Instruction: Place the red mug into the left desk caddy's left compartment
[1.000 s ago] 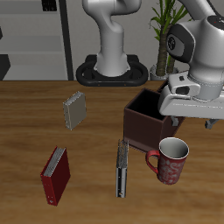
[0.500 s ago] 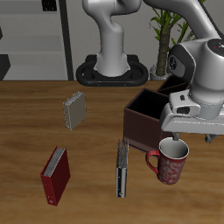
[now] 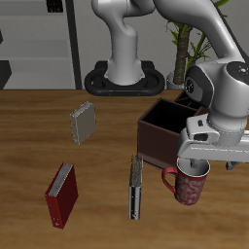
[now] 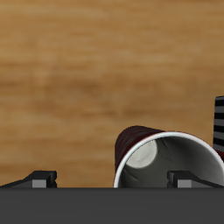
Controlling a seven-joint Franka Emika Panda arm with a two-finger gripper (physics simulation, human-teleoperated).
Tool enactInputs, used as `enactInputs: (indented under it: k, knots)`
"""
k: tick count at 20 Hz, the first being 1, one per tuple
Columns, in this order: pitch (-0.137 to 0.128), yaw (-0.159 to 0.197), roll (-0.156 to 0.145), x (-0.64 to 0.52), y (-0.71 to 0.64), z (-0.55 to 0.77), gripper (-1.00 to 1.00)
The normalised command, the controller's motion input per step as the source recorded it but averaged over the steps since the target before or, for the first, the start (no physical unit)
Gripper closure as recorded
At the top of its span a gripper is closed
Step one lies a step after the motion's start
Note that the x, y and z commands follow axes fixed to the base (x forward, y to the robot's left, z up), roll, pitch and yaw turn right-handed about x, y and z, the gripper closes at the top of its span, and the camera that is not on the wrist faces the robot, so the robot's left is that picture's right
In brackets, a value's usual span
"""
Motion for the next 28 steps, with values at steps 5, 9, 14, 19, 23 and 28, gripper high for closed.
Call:
enactInputs:
  k: [5, 9, 14, 19, 23, 28]
  knots:
    - [0.003, -0.03, 0.017, -0.03, 0.04, -0.23, -1.0]
    - [0.055, -0.01, 0.02, 0.08, -0.04, -0.43, -1.0]
    - [0.035, 0.017, 0.017, 0.03, -0.03, -0.34, 1.0]
    - [0.006, 0.004, 0.008, -0.01, -0.02, -0.06, 1.0]
    - [-0.006, 0.001, 0.004, -0.01, -0.06, 0.06, 1.0]
    - [-0.038, 0.021, 0.004, -0.06, -0.07, 0.23, 1.0]
